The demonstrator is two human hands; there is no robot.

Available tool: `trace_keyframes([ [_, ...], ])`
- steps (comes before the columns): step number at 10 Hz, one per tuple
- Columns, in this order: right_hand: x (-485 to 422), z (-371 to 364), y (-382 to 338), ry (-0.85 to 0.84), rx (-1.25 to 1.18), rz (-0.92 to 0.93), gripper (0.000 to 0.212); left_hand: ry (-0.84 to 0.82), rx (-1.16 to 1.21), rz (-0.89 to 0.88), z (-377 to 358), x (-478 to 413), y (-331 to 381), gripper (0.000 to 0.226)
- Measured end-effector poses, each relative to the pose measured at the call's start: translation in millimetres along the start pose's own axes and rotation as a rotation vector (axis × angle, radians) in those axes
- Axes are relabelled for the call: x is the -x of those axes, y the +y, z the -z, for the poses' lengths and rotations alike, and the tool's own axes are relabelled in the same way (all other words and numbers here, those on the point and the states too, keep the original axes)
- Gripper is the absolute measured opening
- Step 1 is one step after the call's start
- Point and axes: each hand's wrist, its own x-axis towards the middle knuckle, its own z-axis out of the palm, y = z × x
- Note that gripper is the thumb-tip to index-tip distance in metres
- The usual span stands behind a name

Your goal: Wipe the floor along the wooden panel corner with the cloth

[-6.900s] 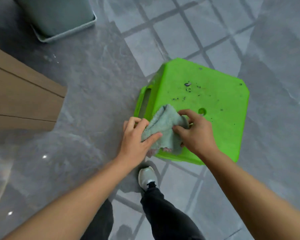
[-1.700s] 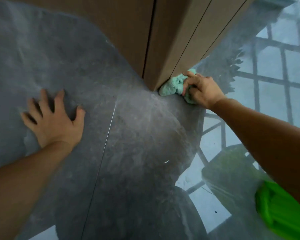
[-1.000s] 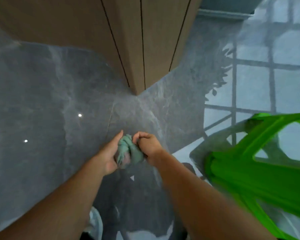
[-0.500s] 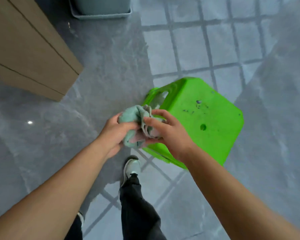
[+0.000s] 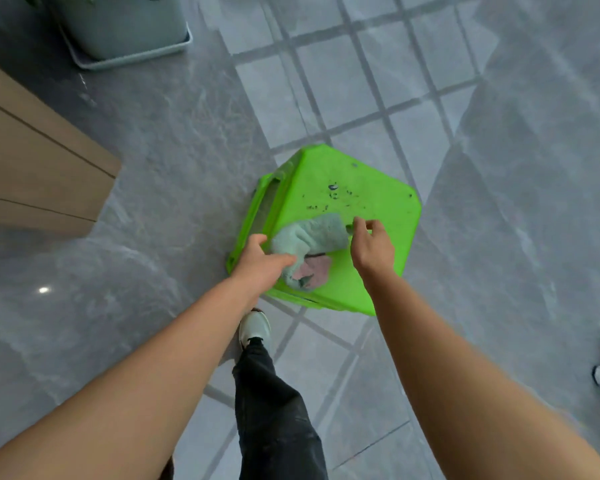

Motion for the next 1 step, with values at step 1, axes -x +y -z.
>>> trace_keyframes([
  [1, 51.3, 19.3, 0.2, 0.108, 0.106, 0.103, 0.037, 0.012, -0.244, -0.043, 33.8, 38.2, -0.7, 0.090],
])
